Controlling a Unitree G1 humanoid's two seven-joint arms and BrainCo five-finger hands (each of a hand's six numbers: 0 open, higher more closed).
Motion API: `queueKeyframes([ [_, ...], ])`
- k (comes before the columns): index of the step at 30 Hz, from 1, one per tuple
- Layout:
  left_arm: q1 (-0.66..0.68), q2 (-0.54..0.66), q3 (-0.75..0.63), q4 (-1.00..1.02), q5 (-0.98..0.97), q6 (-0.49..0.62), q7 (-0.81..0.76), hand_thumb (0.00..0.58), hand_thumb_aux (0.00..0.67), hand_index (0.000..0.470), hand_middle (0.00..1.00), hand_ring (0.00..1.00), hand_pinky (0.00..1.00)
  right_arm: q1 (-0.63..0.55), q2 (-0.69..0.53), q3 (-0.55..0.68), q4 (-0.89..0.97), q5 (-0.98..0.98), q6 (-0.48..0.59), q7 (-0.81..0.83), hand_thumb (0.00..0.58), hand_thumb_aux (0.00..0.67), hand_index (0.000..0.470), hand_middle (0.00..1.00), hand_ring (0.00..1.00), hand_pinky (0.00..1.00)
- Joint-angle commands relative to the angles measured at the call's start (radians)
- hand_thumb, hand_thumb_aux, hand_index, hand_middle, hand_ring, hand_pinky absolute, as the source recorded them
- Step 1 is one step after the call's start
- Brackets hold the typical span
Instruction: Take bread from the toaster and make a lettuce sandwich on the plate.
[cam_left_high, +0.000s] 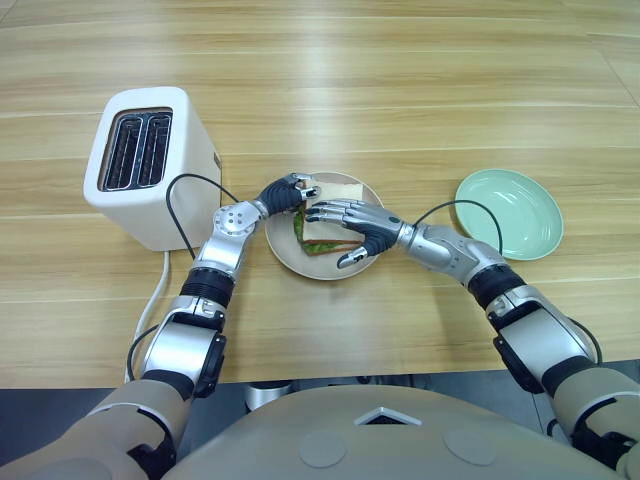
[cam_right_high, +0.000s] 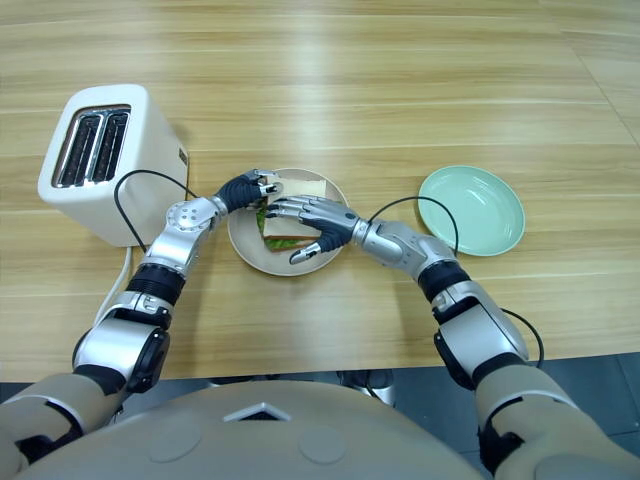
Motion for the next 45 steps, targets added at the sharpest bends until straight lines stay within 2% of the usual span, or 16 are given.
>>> queueKeyframes([
  [1, 0.002, 0.005, -0.010, -0.038, 0.012, -0.027, 0.007, 0.580, 0.670, 0.460, 1.00, 1.00, 1.00, 0.071, -0.034, 0.046, 0.067, 0.010, 0.096, 0.181, 0.000, 0.000, 0.000, 0.00, 0.00, 0.00],
  [4, 0.002, 0.020, -0.024, -0.074, 0.060, -0.065, 0.059, 0.580, 0.670, 0.460, 1.00, 1.00, 1.00, 0.083, -0.038, 0.045, 0.049, 0.042, 0.101, 0.222, 0.000, 0.000, 0.000, 0.00, 0.00, 0.00],
  [5, 0.001, 0.027, -0.029, -0.088, 0.083, -0.085, 0.090, 0.062, 0.037, 0.025, 1.00, 1.00, 1.00, 0.085, -0.039, 0.046, 0.044, 0.046, 0.104, 0.228, 0.000, 0.000, 0.000, 0.00, 0.00, 0.00],
  [6, -0.003, 0.035, -0.032, -0.103, 0.112, -0.108, 0.131, 0.000, 0.000, 0.000, 1.00, 1.00, 1.00, 0.087, -0.040, 0.045, 0.038, 0.050, 0.107, 0.233, 0.000, 0.000, 0.000, 0.00, 0.00, 0.00],
  [12, -0.036, 0.126, -0.055, -0.270, 0.421, -0.174, 0.517, 0.000, 0.000, 0.000, 1.00, 1.00, 1.00, 0.102, -0.044, 0.044, 0.008, 0.066, 0.122, 0.253, 0.000, 0.000, 0.000, 0.00, 0.00, 0.00],
  [16, -0.040, 0.191, -0.074, -0.456, 0.700, -0.110, 0.783, 0.000, 0.000, 0.000, 1.00, 1.00, 1.00, 0.108, -0.046, 0.042, -0.001, 0.070, 0.128, 0.258, 0.000, 0.000, 0.000, 0.00, 0.00, 0.00],
  [19, -0.025, 0.199, -0.080, -0.567, 0.806, -0.076, 0.863, 0.000, 0.000, 0.000, 1.00, 1.00, 1.00, 0.108, -0.045, 0.041, -0.004, 0.069, 0.131, 0.258, 0.000, 0.000, 0.000, 0.00, 0.00, 0.00],
  [24, 0.014, 0.181, -0.077, -0.646, 0.804, -0.079, 0.866, 0.000, 0.000, 0.000, 1.00, 1.00, 1.00, 0.104, -0.042, 0.031, -0.009, 0.062, 0.133, 0.218, 0.000, 0.000, 0.000, 0.00, 0.00, 0.00],
  [29, 0.053, 0.164, -0.033, -0.685, 0.677, -0.101, 0.807, 0.000, 0.000, 0.000, 1.00, 1.00, 1.00, 0.091, -0.029, -0.047, -0.071, 0.142, 0.105, 0.151, 0.000, 0.000, 0.000, 0.00, 0.00, 0.00],
  [33, 0.101, 0.137, 0.020, -0.759, 0.516, -0.117, 0.730, 0.000, 0.000, 0.000, 1.00, 1.00, 1.00, 0.107, -0.003, -0.148, -0.187, 0.362, 0.094, 0.192, 0.000, 0.000, 0.000, 0.00, 0.00, 0.00],
  [37, 0.149, 0.115, 0.068, -0.865, 0.380, -0.114, 0.653, 0.000, 0.000, 0.000, 1.00, 1.00, 1.00, 0.129, 0.020, -0.246, -0.353, 0.614, 0.145, 0.257, 0.000, 0.000, 0.000, 0.00, 0.00, 0.00],
  [40, 0.181, 0.107, 0.097, -0.929, 0.289, -0.114, 0.596, 0.000, 0.000, 0.000, 1.00, 1.00, 1.00, 0.147, 0.031, -0.301, -0.439, 0.717, 0.186, 0.279, 0.000, 0.000, 0.000, 0.00, 0.00, 0.00],
  [41, 0.192, 0.109, 0.108, -0.941, 0.275, -0.121, 0.589, 0.000, 0.000, 0.000, 1.00, 1.00, 1.00, 0.154, 0.035, -0.314, -0.454, 0.736, 0.195, 0.285, 0.000, 0.000, 0.000, 0.04, 0.04, 0.04],
  [42, 0.204, 0.116, 0.118, -0.946, 0.275, -0.128, 0.584, 0.470, 0.378, 0.260, 1.00, 1.00, 1.00, 0.160, 0.039, -0.327, -0.464, 0.750, 0.202, 0.291, 0.456, 0.360, 0.247, 1.00, 1.00, 1.00],
  [43, 0.217, 0.119, 0.128, -0.948, 0.262, -0.132, 0.576, 0.580, 0.670, 0.460, 1.00, 1.00, 1.00, 0.167, 0.042, -0.339, -0.464, 0.761, 0.207, 0.296, 0.579, 0.644, 0.442, 1.00, 1.00, 1.00],
  [45, 0.246, 0.117, 0.142, -0.948, 0.214, -0.129, 0.542, 0.580, 0.670, 0.460, 1.00, 1.00, 1.00, 0.184, 0.046, -0.365, -0.471, 0.772, 0.218, 0.300, 0.580, 0.670, 0.460, 1.00, 1.00, 1.00],
])
